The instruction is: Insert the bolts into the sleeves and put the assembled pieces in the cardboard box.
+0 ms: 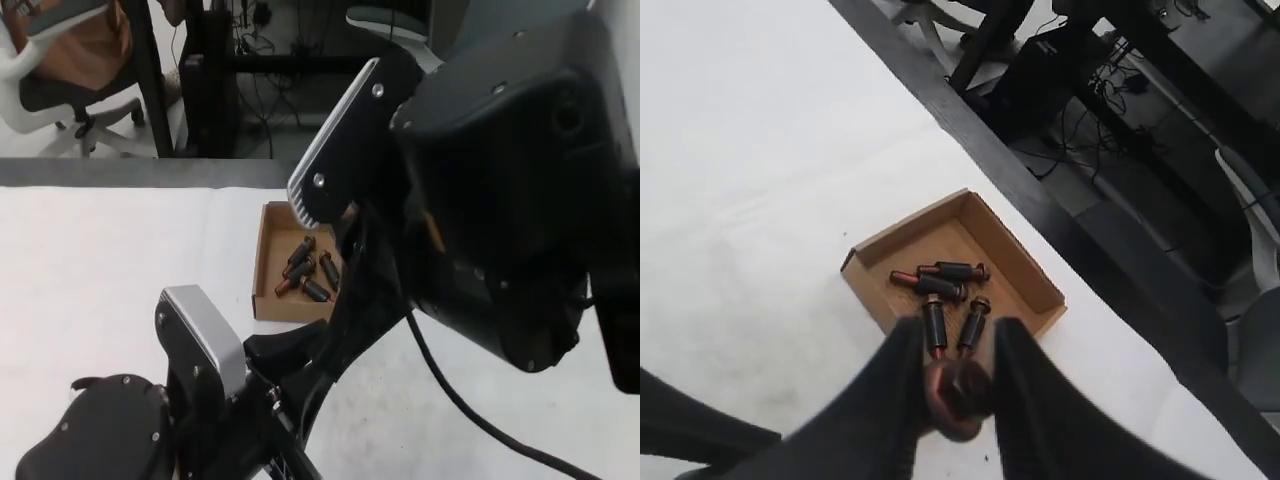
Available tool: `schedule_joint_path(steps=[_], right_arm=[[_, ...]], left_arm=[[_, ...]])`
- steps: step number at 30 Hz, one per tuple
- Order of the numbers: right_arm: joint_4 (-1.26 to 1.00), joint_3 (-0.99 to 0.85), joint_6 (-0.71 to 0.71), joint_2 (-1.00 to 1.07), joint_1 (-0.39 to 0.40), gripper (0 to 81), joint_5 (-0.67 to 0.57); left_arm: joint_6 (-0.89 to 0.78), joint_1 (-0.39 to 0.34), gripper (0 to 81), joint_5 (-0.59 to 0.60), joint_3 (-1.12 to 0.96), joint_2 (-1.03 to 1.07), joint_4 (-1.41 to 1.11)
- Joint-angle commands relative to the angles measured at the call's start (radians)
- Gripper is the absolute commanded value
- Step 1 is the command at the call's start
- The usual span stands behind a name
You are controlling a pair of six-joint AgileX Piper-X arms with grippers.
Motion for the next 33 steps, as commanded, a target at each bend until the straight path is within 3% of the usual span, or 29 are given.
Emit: schedule_joint_path(steps=[1, 6, 9, 33], right_arm=[[-0.004, -0.016, 0.067, -0.037, 0.002, 0.6, 0.001], [-0.005, -0.016, 0.094, -0.041, 0.002, 0.6, 0.001], [0.013, -0.016, 0.119, -0.041, 0.002, 0.6, -0.059], [0.010, 0.013, 0.198, -0.034, 0.002, 0.6, -0.087]], left_arm=[[0.000, 0.002, 1.8, -0.031, -0.007, 0.004, 0.009], [0.000, 0.002, 1.8, -0.031, -0.007, 0.004, -0.008], [0.000, 0.002, 1.8, -0.031, -0.007, 0.004, -0.038], [-0.045, 0.000, 1.8, -0.031, -0.007, 0.004, -0.110]])
